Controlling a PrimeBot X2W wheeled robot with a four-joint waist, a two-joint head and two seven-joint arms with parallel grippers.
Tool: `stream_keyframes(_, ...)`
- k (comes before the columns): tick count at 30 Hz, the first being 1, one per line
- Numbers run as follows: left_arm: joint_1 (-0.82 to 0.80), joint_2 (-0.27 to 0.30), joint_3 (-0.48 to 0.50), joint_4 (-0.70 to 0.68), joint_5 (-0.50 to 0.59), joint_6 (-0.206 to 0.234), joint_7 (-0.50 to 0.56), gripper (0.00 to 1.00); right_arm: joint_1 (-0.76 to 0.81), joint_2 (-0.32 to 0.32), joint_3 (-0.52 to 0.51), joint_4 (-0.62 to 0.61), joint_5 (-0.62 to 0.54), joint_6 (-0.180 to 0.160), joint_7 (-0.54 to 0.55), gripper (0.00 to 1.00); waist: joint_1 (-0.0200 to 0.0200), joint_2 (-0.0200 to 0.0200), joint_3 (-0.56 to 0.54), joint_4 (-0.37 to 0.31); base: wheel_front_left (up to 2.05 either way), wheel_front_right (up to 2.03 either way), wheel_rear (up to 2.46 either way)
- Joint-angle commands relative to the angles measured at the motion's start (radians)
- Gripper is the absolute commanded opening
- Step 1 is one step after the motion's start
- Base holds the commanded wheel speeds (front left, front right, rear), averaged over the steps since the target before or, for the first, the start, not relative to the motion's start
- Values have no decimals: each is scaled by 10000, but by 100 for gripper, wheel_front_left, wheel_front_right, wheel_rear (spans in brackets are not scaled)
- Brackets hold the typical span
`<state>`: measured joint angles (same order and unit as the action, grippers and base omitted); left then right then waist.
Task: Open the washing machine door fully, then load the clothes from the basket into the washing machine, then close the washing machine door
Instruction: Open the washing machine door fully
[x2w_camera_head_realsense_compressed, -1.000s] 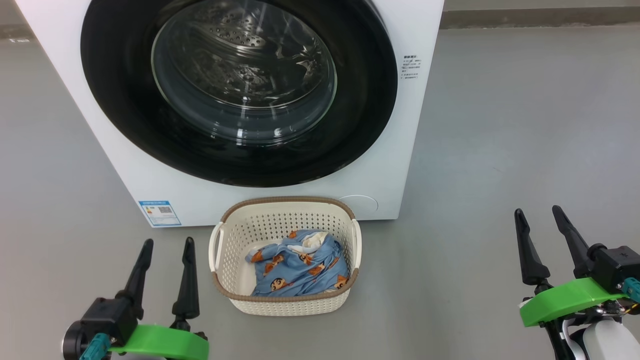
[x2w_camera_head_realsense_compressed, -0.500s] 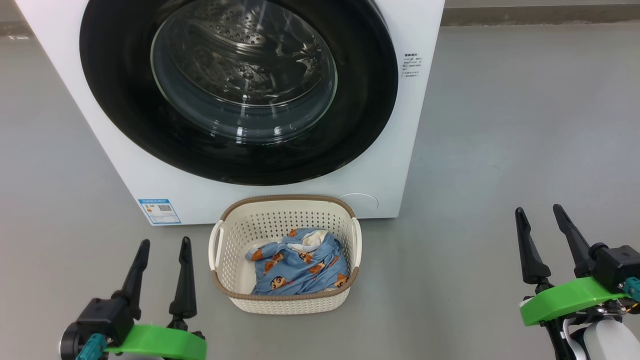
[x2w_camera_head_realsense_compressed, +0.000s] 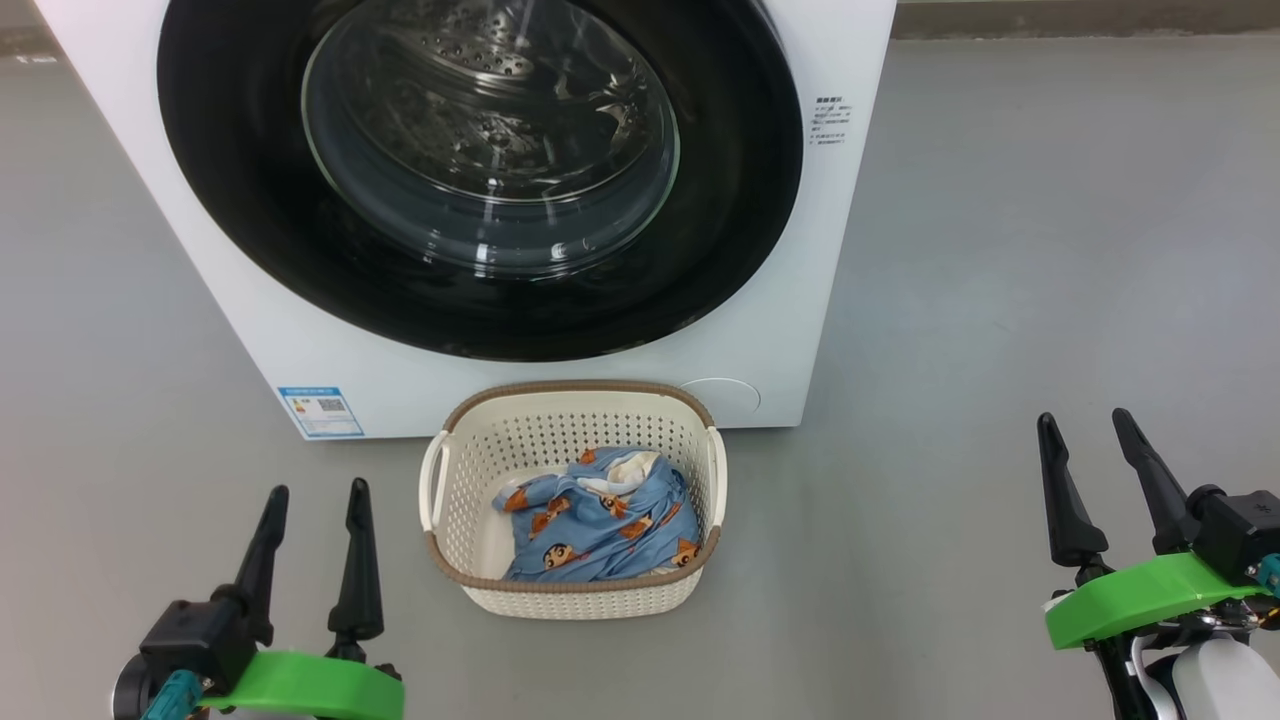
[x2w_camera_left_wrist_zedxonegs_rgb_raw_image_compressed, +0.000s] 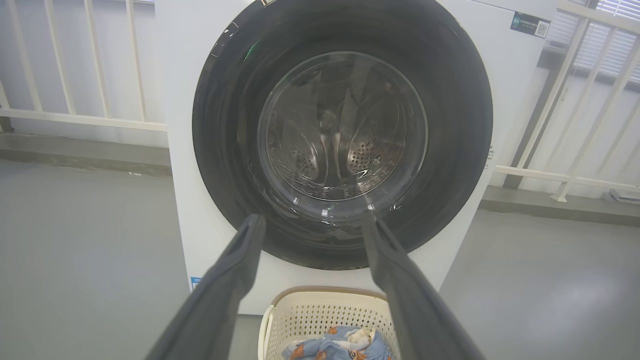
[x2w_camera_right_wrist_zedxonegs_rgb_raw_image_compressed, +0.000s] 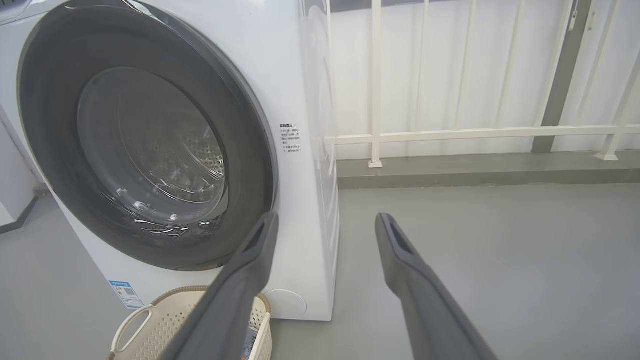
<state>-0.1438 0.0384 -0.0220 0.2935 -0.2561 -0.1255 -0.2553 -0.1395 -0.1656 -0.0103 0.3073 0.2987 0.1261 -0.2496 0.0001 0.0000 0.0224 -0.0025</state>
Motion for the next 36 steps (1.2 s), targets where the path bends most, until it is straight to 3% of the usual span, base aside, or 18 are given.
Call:
stream_keyframes(1, -306, 118, 322, -257, 81, -30, -65, 100, -421, -163, 107, -204, 0, 46, -122, 100, 0, 0, 41, 41, 0, 0, 0)
stream_keyframes(8, -374, 118, 288, -289, -15, -24, -65, 100, -599, -244, -14, -214, 105, 46, -122, 100, 0, 0, 334, 192, 0, 0, 0)
stream_keyframes(9, -402, 118, 265, -304, -31, -26, -65, 100, -654, -266, -53, -213, 132, 46, -122, 92, 0, 0, 396, 222, 0, 0, 0)
stream_keyframes(10, -432, 118, 240, -317, -43, -27, -65, 100, -710, -287, -92, -207, 158, 46, -122, 75, 0, 0, 454, 251, 0, 0, 0)
stream_keyframes(11, -463, 118, 215, -325, -50, -28, -65, 100, -773, -311, -131, -196, 187, 46, -122, 49, 0, 0, 512, 279, 0, 0, 0)
stream_keyframes(13, -526, 118, 176, -333, -53, -31, -65, 100, -933, -311, -194, -202, 201, 46, -122, 35, 0, 0, 601, 330, 0, 0, 0)
stream_keyframes(15, -588, 118, 144, -342, -44, -33, -65, 100, -1083, -291, -262, -237, 170, 46, -122, 0, 0, 0, 708, 386, 0, 0, 0)
stream_keyframes(26, -880, 118, 83, -456, 21, -43, -65, 100, -1878, -522, -722, -346, 1156, 46, -122, 0, 0, 0, 1237, 619, 0, 0, 0)
stream_keyframes(36, -1166, 118, -21, -510, 21, -49, -65, 100, -3240, -1488, -38, 902, 4252, 46, -122, 0, 0, 0, 1741, 924, 0, 0, 0)
